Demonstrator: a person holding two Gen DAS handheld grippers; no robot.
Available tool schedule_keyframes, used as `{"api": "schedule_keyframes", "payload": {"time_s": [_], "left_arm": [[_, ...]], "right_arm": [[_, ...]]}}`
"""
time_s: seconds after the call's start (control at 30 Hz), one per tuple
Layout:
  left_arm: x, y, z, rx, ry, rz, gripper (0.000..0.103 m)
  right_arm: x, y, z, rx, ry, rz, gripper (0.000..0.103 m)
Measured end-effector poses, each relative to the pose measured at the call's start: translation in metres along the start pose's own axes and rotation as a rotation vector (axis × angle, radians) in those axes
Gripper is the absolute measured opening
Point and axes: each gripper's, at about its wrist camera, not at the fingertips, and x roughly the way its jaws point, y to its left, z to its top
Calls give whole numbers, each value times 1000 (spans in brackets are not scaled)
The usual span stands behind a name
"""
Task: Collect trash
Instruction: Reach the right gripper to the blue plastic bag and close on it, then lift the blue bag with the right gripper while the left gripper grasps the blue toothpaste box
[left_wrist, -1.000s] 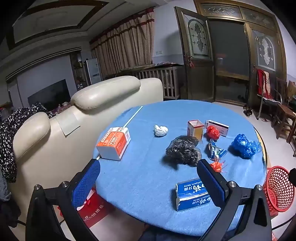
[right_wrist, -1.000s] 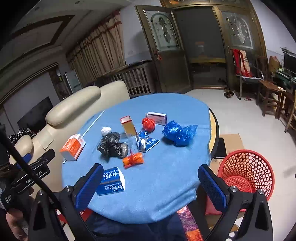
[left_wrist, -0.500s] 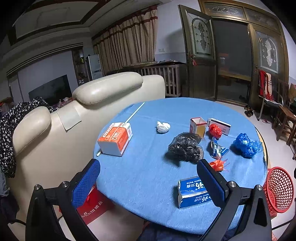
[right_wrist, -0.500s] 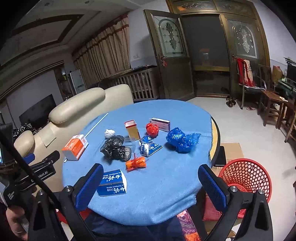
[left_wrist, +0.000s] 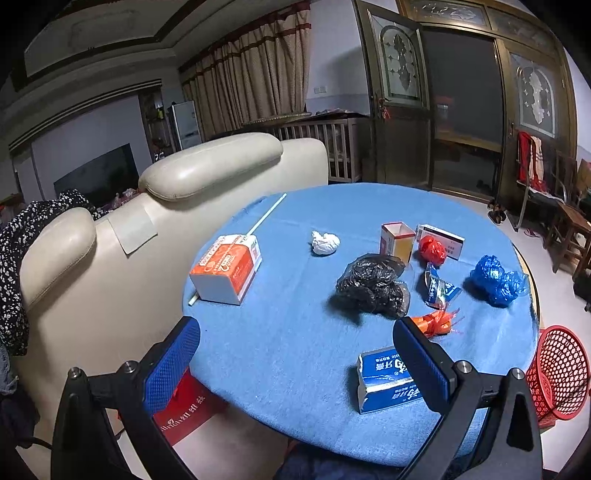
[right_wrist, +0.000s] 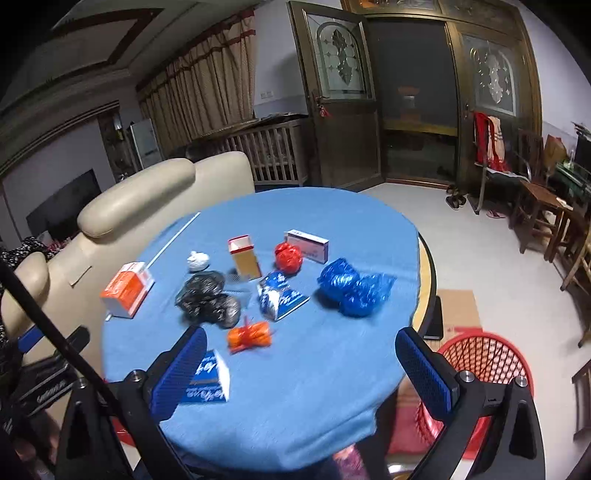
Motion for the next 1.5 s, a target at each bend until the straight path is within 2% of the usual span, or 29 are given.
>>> {"api": "schedule_keyframes", "payload": {"time_s": [0.1,0.37,0.6,0.67,0.77,0.9,0.97,1.1,1.3,1.4,1.5], "left_arm": [[11,-2,0,3,28,-2,103],[52,-14,-6,27,116,-27,103],[111,-25,-28,32,306,-205,103],[118,-26,-33,38,318,-228,103],[124,-28,-35,34,327,-317,103],[128,-34,-27,25,348,-443,103],[133,-40,-26,22,371,-478,103],[148,-58,-28,44,405,-489,103],[156,-78,-39,128,423,-503,103],[153,-78,-39,178,400,-514,103],[147,-78,-32,291,357,-529,103]], "right_arm": [[18,-8,12,-8,-4,-25,103],[79,-35,30,30,68,-20,103],[154,-75,33,68,182,41,103],[170,-83,35,77,194,51,101],[198,-92,37,109,238,90,95],[232,-98,44,118,248,61,91],[245,-99,45,134,271,69,81],[262,-102,43,197,310,134,71],[265,-100,43,211,286,168,59],[265,-101,41,218,277,175,56],[263,-106,37,256,279,191,54]]}}
